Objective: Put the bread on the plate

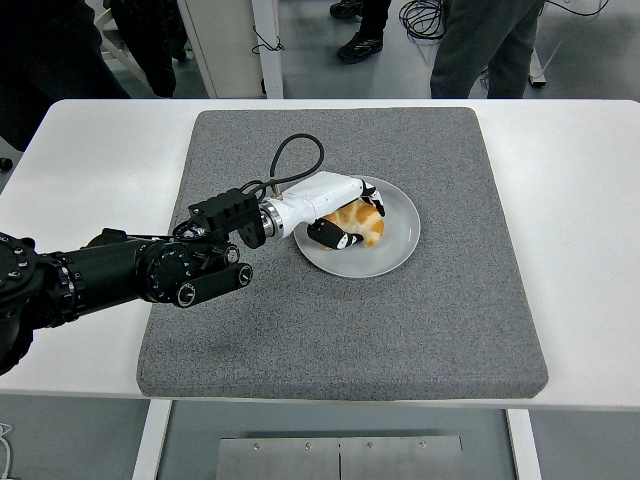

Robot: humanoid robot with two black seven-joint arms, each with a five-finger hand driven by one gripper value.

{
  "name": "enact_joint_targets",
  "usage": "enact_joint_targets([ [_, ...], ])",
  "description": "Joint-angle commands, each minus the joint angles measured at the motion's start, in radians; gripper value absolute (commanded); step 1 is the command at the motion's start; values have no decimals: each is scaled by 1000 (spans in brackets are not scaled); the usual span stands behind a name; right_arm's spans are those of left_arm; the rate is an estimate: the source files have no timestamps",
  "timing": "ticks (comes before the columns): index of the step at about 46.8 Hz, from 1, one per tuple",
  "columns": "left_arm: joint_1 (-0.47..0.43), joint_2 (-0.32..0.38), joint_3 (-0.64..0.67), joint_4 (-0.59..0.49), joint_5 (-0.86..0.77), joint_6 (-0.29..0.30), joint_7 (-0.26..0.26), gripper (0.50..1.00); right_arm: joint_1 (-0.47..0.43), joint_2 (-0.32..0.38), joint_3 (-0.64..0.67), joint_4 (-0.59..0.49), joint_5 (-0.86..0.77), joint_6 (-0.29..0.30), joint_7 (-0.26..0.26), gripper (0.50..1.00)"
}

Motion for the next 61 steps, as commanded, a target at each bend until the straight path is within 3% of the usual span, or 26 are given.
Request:
enact_joint_targets([
  [1,-1,0,0,0,0,0,0,584,0,0,0,1,0,0,-2,1000],
  [6,-1,0,-3,0,-3,0,0,626,0,0,0,0,-1,0,0,1000],
  [20,-1,2,-40,-2,-43,0,2,840,0,0,0,1,0,0,-2,1000],
  [26,1,0,-40,-2,-61,0,2,886,2,0,0,1,-1,0,0,1000],
  [42,-15,3,-69,-2,-132,-3,3,936,0,0,0,1,0,0,0,1000],
  [52,-39,12,-162,-6,-180,-24,11,957,0,0,0,1,-1,0,-2,1000],
  [61,-79,31,-236,-6,-290,-112,14,958,0,0,0,1,0,0,-2,1000],
])
